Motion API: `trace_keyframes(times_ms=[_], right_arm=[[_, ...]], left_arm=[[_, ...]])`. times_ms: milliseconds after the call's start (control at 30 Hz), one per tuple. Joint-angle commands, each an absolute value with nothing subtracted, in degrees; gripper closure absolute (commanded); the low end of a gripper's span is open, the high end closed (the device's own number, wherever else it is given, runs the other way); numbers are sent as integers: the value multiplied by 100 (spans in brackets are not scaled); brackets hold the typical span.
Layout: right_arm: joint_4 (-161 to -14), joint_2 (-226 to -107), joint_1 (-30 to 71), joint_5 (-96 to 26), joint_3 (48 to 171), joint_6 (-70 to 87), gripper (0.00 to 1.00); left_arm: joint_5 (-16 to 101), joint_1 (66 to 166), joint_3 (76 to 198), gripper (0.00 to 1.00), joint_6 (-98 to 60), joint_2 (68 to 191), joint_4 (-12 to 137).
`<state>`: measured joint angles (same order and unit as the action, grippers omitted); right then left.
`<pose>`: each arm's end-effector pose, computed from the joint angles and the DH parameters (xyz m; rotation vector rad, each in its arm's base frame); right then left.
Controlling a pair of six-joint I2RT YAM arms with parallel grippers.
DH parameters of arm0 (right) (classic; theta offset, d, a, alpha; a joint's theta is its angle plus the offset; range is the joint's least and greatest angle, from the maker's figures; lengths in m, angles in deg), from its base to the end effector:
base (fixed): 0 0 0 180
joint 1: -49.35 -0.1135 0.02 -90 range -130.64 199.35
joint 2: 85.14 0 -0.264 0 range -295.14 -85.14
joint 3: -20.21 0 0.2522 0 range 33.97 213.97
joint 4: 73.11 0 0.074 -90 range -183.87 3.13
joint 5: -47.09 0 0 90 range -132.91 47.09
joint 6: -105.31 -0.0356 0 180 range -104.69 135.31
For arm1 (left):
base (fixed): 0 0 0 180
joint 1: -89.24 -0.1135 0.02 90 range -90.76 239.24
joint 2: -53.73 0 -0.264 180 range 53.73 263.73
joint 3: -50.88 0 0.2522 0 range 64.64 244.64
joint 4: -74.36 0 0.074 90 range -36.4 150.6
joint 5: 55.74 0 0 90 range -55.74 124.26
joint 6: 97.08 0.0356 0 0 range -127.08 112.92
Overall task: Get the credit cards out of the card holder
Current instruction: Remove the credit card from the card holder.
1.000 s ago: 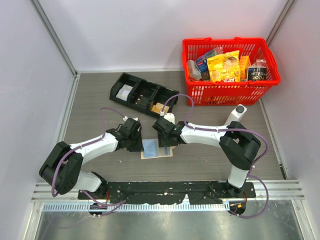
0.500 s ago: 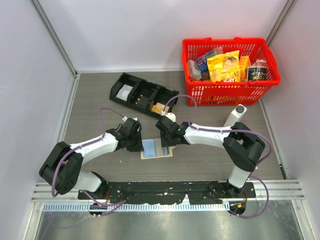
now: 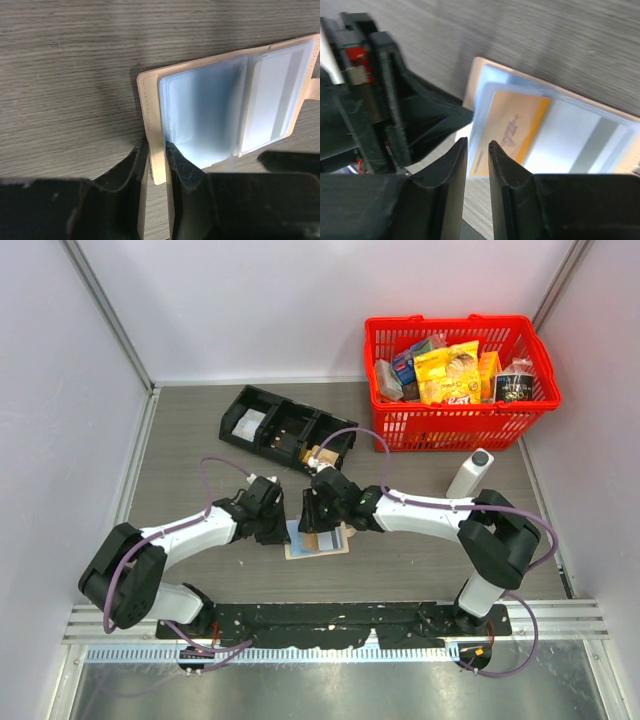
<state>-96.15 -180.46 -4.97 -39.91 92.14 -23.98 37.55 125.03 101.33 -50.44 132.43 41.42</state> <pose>0.2035 0.2866 0.1969 -0.3593 2.5202 0.7873 0.1961 -0.1439 0.1570 -0.1610 2.7402 -0.5099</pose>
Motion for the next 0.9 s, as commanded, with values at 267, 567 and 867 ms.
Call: trace_keyframes(times_ms=[267, 567, 867], right_arm=[[-9398, -18401, -558, -3306, 9760, -2275, 66], [-9243, -17936, -102, -3720, 9094, -2292, 58], [-7774, -17874, 462, -2675, 8284, -2670, 57]], left_arm=[[3524, 12519, 10006, 66, -5199, 12819, 4083], [2810, 12528, 10155, 55, -5261, 11535, 3467], [3970, 12519, 10208, 64, -5349, 12236, 4618]])
